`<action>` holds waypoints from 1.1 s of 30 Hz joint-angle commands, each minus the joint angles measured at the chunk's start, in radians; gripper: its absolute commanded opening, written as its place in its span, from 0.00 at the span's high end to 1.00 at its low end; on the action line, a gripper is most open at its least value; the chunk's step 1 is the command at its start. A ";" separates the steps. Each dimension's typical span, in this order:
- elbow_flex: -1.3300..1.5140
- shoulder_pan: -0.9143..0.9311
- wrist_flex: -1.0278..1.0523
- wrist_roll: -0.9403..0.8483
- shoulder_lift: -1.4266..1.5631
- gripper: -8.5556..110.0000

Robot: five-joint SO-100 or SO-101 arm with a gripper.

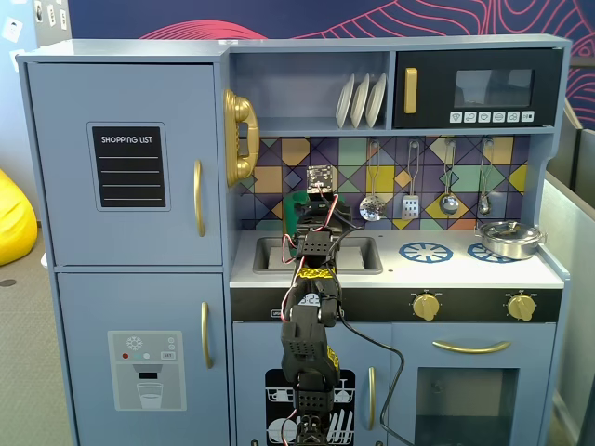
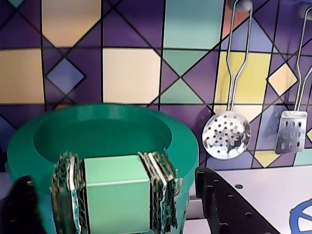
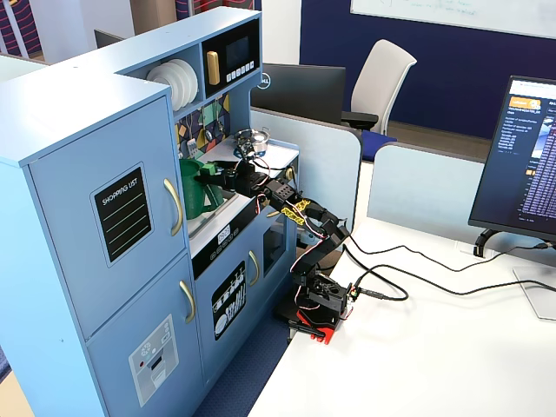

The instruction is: Take off the lid from the green recipient and place it on the counter

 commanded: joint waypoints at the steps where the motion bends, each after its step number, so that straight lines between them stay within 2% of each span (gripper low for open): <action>1: -0.064 -0.020 -0.032 -0.017 0.003 0.76; 5: -0.048 -0.037 -0.031 -0.071 0.009 0.93; 14: -0.048 -0.044 -0.123 -0.031 0.011 0.93; 19: -0.063 -0.048 -0.215 -0.052 0.011 0.93; 26: -0.072 -0.043 -0.232 -0.080 0.032 0.93; 33: -0.084 0.061 -0.225 -0.067 0.035 0.93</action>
